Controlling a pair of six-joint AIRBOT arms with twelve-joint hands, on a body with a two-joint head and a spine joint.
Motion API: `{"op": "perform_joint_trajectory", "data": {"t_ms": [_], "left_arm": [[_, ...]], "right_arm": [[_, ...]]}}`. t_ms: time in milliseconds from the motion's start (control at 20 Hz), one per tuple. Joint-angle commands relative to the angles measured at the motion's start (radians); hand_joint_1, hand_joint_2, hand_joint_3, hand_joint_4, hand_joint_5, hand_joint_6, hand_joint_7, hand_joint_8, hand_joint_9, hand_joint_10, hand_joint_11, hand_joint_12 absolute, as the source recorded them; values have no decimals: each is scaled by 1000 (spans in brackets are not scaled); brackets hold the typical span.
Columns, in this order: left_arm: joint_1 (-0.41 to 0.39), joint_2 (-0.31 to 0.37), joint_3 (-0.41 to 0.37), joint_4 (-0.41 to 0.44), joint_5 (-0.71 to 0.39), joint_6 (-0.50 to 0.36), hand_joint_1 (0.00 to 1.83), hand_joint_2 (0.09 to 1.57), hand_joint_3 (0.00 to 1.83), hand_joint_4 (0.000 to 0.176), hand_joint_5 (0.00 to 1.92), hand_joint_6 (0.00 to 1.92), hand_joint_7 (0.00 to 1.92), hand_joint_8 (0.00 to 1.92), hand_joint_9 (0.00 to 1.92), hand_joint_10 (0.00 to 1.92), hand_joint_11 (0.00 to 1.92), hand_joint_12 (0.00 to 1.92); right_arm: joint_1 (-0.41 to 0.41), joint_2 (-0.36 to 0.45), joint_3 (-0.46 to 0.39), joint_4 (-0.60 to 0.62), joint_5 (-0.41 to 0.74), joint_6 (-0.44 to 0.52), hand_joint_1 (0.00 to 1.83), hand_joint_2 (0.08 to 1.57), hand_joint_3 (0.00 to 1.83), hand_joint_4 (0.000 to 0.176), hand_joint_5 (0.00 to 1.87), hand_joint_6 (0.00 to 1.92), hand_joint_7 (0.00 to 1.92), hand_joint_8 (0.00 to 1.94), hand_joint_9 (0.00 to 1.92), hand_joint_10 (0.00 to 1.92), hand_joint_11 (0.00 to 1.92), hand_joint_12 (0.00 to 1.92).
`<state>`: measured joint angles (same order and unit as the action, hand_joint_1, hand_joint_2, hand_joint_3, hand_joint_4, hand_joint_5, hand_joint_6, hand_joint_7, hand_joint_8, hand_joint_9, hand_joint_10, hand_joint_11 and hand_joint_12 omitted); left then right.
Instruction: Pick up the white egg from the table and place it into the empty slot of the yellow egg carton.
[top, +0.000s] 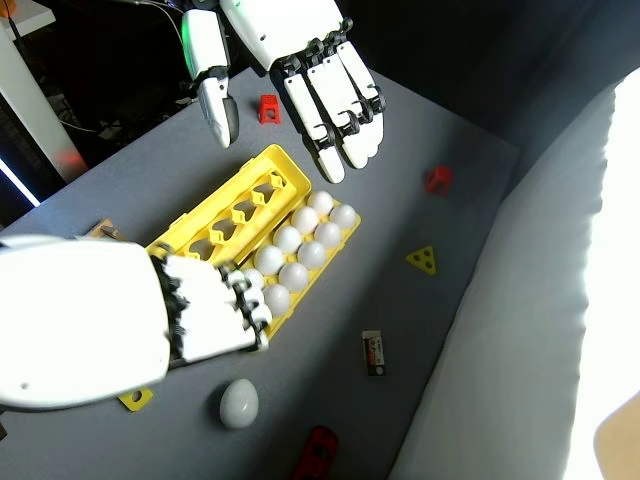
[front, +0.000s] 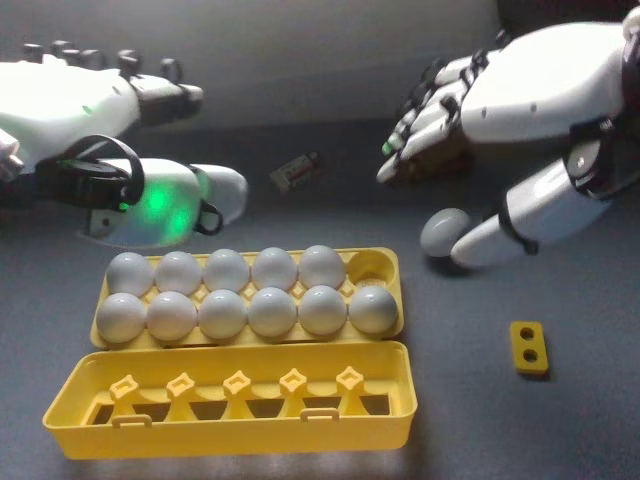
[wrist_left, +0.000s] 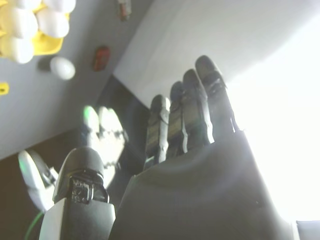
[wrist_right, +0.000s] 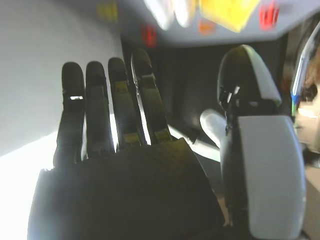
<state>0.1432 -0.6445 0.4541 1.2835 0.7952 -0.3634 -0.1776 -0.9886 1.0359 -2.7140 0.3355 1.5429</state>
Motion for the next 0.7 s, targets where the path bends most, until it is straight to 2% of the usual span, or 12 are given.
{"op": "perform_joint_trajectory", "data": {"t_ms": [0, 50, 200, 450, 550, 600, 650], "left_arm": [[-10, 0, 1, 78, -18, 2, 0, 1282, 6, 51, 123, 1, 108, 0, 128, 3, 0, 568], [-10, 0, 0, 78, -18, 2, 0, 1282, 5, 51, 123, 1, 109, 0, 128, 3, 0, 567], [-10, 0, -1, 78, -18, 2, 0, 1283, 5, 51, 123, 1, 110, 1, 128, 3, 0, 566], [-11, 0, -1, 72, -17, 0, 0, 1286, 5, 51, 123, 0, 111, 1, 128, 2, 0, 564], [-11, 0, 0, 69, -17, 0, 0, 1286, 5, 51, 123, 0, 111, 1, 128, 2, 0, 562], [-12, 0, 0, 69, -17, 0, 0, 1287, 5, 51, 123, 0, 111, 1, 128, 2, 0, 560], [-12, 0, 0, 69, -17, 0, 0, 1287, 5, 51, 123, 0, 111, 1, 128, 2, 0, 559]], "right_arm": [[15, -15, 7, -141, -75, 111, 564, 1107, 0, 0, 363, 49, 231, 1, 174, 50, 0, 768], [20, -45, 27, -249, -75, 212, 624, 1102, 0, 0, 406, 66, 231, 1, 172, 48, 0, 767], [33, -119, 114, -298, -4, 345, 708, 1099, 0, 0, 443, 82, 209, 0, 169, 46, 0, 762], [24, -178, 192, -298, 16, 365, 877, 1099, 0, 0, 535, 154, 147, 0, 143, 37, 0, 712], [25, -198, 205, -298, 25, 379, 895, 1100, 0, 0, 460, 415, 138, 1, 136, 43, 0, 660], [25, -203, 207, -298, 19, 380, 910, 1094, 0, 0, 366, 682, 133, 2, 113, 38, 0, 690], [25, -208, 209, -298, 20, 384, 917, 1092, 0, 0, 342, 765, 119, 2, 98, 33, 0, 686]]}}
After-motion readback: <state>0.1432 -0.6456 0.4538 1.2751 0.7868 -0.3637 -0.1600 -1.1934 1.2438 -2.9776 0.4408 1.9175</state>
